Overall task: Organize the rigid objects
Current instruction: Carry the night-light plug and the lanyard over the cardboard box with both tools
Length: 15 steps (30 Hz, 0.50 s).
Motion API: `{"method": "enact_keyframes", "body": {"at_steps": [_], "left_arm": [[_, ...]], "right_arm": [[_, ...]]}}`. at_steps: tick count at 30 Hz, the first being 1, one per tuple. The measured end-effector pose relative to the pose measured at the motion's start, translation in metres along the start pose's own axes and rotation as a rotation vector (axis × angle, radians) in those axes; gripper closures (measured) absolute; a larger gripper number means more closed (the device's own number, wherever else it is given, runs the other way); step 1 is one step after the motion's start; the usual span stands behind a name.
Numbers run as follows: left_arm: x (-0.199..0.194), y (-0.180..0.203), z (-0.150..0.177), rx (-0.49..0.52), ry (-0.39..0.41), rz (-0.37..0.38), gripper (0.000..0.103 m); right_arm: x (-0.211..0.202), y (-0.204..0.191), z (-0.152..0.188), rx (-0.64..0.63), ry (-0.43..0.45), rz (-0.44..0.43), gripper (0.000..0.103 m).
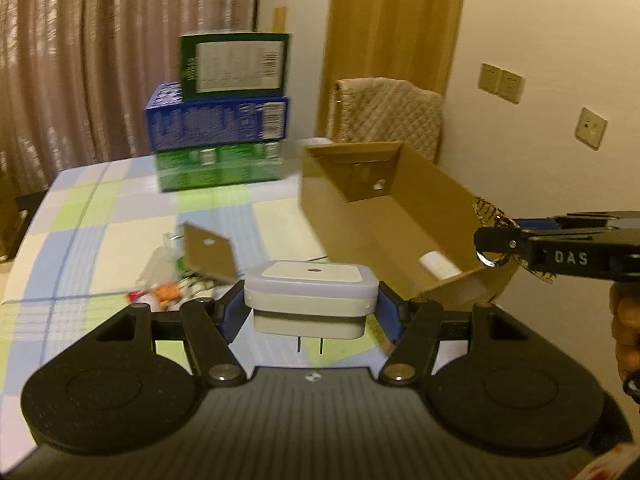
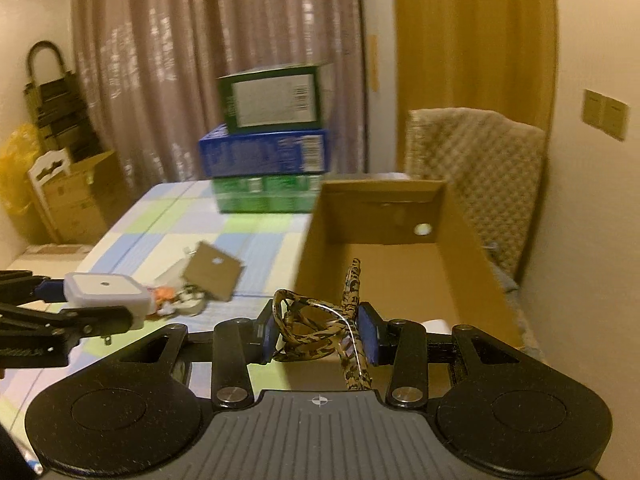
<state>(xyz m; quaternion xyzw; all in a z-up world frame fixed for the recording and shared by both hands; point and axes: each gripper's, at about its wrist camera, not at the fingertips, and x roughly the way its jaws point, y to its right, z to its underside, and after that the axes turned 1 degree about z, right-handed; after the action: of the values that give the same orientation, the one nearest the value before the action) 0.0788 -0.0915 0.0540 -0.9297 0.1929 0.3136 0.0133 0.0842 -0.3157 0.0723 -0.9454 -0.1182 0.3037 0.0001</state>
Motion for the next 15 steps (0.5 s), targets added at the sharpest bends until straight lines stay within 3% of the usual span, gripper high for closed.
{"method": "enact_keyframes", "body": {"at_steps": [15], "left_arm": [[0.098,0.077,-0.05,0.137,-0.017,0.139,0.042]], "right_arm": [[0.046,0.094,-0.019,0.12,-0.056,0.034,0.065]]}}
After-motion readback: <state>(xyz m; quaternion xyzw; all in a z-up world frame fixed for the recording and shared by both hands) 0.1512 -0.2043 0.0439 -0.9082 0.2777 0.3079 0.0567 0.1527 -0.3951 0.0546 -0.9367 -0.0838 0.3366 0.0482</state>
